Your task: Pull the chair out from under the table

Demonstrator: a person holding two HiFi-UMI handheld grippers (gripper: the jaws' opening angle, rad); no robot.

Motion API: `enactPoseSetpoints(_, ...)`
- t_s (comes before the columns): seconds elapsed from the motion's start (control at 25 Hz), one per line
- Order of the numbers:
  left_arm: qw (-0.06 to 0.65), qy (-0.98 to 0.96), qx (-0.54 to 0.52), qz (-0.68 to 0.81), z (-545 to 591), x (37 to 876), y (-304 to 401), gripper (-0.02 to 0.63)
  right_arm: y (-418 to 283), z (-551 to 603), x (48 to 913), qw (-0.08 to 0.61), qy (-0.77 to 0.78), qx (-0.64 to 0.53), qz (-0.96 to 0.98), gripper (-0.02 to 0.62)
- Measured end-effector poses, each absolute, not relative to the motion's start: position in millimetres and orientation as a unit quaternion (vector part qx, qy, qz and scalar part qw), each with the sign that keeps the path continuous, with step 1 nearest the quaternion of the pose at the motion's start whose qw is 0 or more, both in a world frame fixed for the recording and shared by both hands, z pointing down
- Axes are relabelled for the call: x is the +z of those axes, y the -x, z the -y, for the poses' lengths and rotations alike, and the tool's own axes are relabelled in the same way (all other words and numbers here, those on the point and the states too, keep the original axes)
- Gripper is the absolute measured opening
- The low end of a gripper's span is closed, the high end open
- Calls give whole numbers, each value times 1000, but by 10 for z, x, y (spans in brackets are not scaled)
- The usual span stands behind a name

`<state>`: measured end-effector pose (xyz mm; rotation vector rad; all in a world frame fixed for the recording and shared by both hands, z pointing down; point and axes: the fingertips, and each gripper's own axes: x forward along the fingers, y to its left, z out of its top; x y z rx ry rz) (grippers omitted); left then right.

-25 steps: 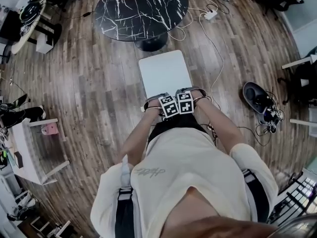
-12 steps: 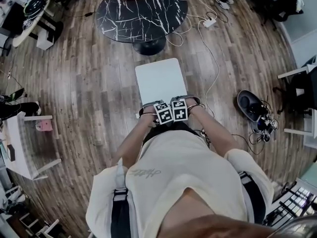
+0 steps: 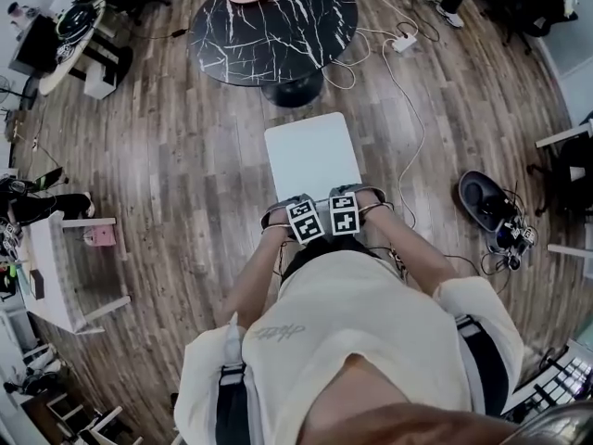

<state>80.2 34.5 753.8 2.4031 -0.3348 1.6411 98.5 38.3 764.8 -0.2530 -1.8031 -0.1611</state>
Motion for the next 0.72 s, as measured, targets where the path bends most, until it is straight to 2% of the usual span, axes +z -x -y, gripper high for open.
enactPoseSetpoints(0.12,126,-820,546,119,-365,7399,-753,118,-1018,-383,7448,596,107,-50,794,156)
enactPoseSetpoints(0.4,136,-831,510,175,-344,7051,-575,128,-1092,-150,6934,531,37,-1,846,156)
enactPoseSetpoints(0.72,196,-851,361,326,161,6392,-211,127,-1159,401,6425,398,-120,90,905,141)
